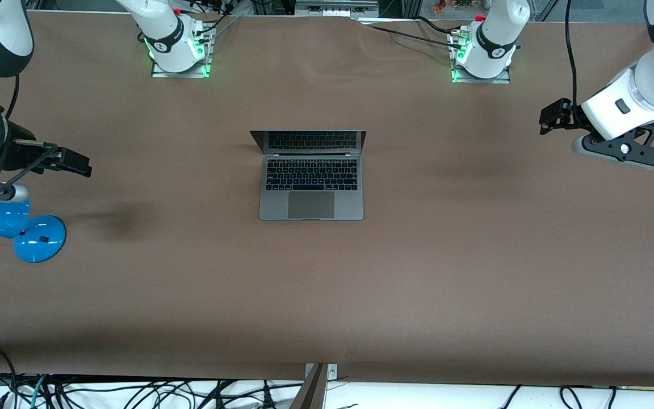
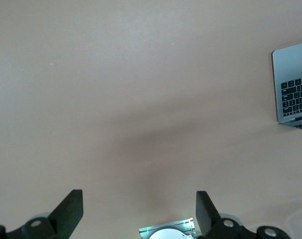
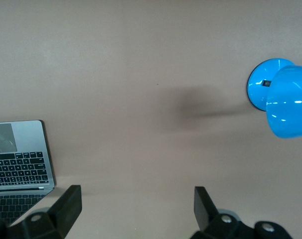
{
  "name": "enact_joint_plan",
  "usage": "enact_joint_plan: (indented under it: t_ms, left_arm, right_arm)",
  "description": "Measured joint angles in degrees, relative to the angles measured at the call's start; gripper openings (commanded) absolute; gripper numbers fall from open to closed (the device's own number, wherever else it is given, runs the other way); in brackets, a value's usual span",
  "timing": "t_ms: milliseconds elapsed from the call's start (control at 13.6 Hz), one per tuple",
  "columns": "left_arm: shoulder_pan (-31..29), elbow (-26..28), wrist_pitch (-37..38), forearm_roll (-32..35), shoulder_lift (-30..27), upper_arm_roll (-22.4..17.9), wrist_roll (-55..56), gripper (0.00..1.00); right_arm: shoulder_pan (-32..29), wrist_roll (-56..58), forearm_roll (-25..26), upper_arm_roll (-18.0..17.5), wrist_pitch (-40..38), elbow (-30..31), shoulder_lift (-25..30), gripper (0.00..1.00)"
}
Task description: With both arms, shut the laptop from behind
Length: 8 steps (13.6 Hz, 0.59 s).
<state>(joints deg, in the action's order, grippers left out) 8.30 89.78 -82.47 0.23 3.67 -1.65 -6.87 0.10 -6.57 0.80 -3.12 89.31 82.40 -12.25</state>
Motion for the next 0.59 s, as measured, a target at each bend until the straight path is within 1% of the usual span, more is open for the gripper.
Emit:
enact_joint_plan:
  t_ms: [588]
  left_arm:
    - [0.53,-1.11,-0.68,0.0,0.54,0.1,1.38,1.0]
  right_arm:
    - [0.04,-0.02,0.0,-0.06,0.0,-0.02,0.02,1.0]
